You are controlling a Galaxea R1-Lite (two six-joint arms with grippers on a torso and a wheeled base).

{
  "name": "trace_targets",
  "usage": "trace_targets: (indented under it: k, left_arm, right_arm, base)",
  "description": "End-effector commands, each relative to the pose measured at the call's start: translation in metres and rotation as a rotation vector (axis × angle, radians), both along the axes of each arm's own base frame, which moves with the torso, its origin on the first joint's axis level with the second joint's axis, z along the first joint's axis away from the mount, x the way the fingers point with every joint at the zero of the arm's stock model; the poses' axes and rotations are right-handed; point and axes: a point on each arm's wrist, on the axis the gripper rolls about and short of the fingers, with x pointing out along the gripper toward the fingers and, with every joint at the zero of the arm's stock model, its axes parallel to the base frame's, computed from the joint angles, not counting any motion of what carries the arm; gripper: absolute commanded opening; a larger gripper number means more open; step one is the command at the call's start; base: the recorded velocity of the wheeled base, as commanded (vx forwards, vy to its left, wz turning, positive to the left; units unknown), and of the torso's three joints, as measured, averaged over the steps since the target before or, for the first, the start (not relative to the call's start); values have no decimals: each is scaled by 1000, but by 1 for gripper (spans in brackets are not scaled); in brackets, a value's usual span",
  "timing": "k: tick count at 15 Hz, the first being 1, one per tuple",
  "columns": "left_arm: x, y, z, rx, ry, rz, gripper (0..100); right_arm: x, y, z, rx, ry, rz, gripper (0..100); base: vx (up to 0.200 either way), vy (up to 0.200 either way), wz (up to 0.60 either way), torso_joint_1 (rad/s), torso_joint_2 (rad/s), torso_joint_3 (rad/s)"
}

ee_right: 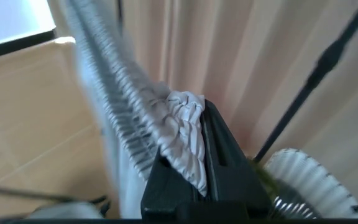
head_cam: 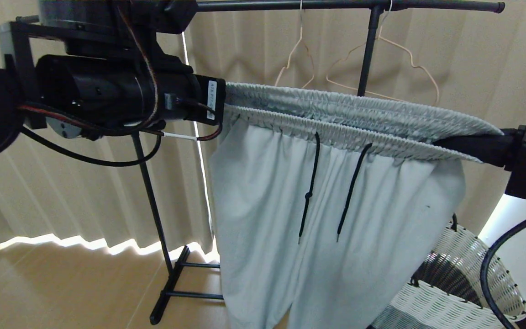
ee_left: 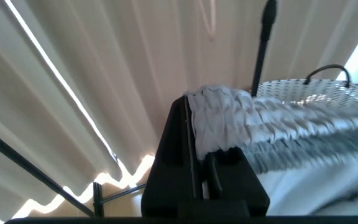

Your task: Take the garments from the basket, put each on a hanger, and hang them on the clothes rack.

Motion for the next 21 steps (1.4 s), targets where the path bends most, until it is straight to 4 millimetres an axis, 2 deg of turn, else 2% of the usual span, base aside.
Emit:
trace_targets:
  k: [1,5,7,10,13,15,21]
  left_arm:
    - [14,-7,-10,13,22,9,0]
    - [9,-3,-7,12,21,8,0]
    - [-14,10,6,4,8,-2,0]
    - [-59,31,21,30,60,-43,0]
    - [-92,36,29,-5,98,-147,0]
    - [-98,34,25,-9,117,-167,0]
    - [-96,32,6,38,161,-161,0]
  right_arm:
    - [-18,1,3,3,-18,35,0]
    - [-11,1,3,-22,-29,23,0]
    - [6,0,10,-16,-47,-15,0]
    - [32,2,16,3,-105,-41,0]
    - [42,6,11,-1,-92,-39,0]
    - [43,6,10,1,-98,-40,0]
    - [40,5,11,1,-100,-41,0]
  base:
    - [0,0,0,0,0,0]
    - [0,0,0,0,0,0]
    - [0,0,0,0,0,0]
    - [0,0,0,0,0,0]
    - [0,0,0,0,0,0]
    - [0,0,0,0,0,0]
    - [0,0,0,0,0,0]
